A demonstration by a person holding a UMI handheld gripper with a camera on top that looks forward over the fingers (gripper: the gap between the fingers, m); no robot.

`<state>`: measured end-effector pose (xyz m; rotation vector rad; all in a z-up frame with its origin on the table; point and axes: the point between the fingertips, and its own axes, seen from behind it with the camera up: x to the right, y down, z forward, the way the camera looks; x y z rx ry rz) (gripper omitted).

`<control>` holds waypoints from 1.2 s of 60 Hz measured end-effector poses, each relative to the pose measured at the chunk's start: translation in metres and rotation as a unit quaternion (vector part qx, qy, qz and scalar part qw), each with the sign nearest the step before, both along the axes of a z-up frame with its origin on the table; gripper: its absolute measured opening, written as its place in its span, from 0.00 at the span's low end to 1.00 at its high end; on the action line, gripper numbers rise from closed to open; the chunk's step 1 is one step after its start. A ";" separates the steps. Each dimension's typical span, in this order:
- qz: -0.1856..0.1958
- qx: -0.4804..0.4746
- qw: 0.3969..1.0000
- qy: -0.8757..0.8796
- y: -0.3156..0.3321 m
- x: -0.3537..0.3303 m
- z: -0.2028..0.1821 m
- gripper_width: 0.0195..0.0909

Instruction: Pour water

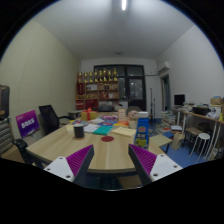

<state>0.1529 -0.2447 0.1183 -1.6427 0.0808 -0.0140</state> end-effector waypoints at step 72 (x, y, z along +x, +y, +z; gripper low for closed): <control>-0.146 -0.013 0.986 -0.081 0.228 0.144 -0.014 0.34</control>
